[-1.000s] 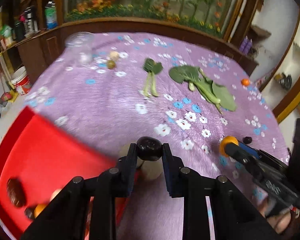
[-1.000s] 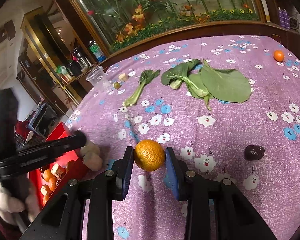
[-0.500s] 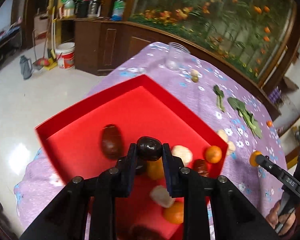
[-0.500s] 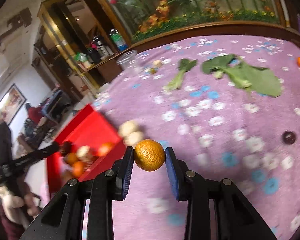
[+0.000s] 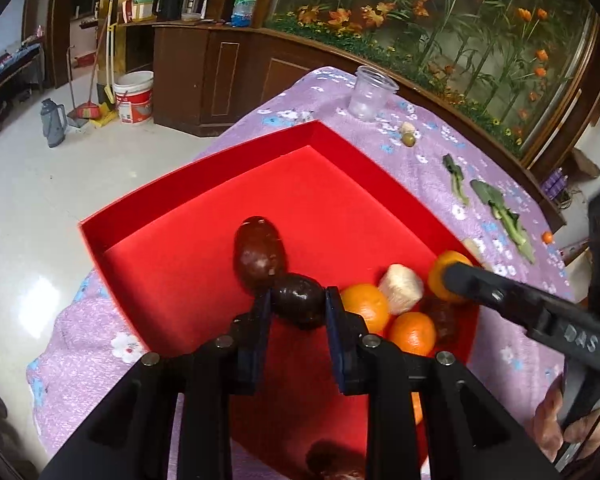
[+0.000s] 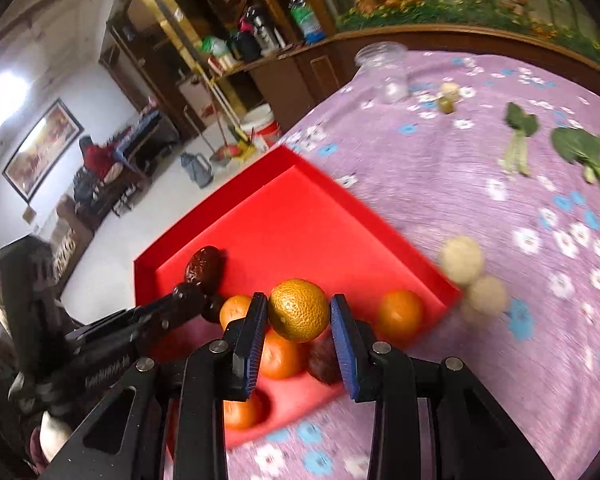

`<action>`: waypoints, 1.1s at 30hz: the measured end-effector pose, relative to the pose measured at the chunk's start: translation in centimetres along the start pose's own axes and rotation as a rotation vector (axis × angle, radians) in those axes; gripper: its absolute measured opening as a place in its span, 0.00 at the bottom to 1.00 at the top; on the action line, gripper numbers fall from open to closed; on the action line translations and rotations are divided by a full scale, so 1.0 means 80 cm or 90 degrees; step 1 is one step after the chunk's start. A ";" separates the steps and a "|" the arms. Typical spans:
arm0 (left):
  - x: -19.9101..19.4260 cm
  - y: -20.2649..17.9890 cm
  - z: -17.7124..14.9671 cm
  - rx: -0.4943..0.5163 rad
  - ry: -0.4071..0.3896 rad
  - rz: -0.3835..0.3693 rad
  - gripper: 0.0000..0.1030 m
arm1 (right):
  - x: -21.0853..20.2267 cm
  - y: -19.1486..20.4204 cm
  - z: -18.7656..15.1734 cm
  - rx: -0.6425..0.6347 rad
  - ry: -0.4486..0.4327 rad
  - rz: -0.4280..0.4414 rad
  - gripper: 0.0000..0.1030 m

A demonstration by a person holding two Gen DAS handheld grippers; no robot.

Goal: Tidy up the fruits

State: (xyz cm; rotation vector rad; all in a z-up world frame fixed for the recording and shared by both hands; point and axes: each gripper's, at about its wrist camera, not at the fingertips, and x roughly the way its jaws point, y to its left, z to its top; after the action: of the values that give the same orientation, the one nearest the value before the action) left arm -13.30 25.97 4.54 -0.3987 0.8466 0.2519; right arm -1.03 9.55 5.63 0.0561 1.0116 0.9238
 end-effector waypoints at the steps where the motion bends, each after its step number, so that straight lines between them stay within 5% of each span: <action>1: -0.001 0.002 0.000 0.000 -0.002 0.005 0.25 | 0.007 0.002 0.002 -0.002 0.005 -0.001 0.35; 4: -0.006 0.010 0.003 -0.009 -0.007 -0.002 0.29 | 0.027 0.011 0.010 -0.017 0.015 -0.011 0.36; 6: -0.012 0.016 0.006 -0.012 -0.017 -0.006 0.46 | 0.036 0.017 0.013 -0.031 0.015 -0.020 0.36; 8: -0.020 0.017 0.009 -0.015 -0.033 -0.005 0.52 | 0.038 0.022 0.014 -0.042 0.019 -0.024 0.37; 20: -0.054 -0.004 0.014 0.002 -0.089 0.017 0.64 | -0.039 0.011 -0.002 -0.002 -0.079 -0.018 0.52; 26: -0.080 -0.043 0.004 0.032 -0.145 0.082 0.90 | -0.091 -0.011 -0.040 0.026 -0.140 -0.097 0.61; 33: -0.091 -0.096 -0.017 0.089 -0.167 0.112 0.92 | -0.128 -0.031 -0.090 0.057 -0.172 -0.189 0.69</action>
State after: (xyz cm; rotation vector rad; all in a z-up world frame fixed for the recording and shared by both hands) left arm -16.07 18.08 11.15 -0.1560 0.6367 0.3965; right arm -6.87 -1.62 7.63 0.0994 0.7838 0.5816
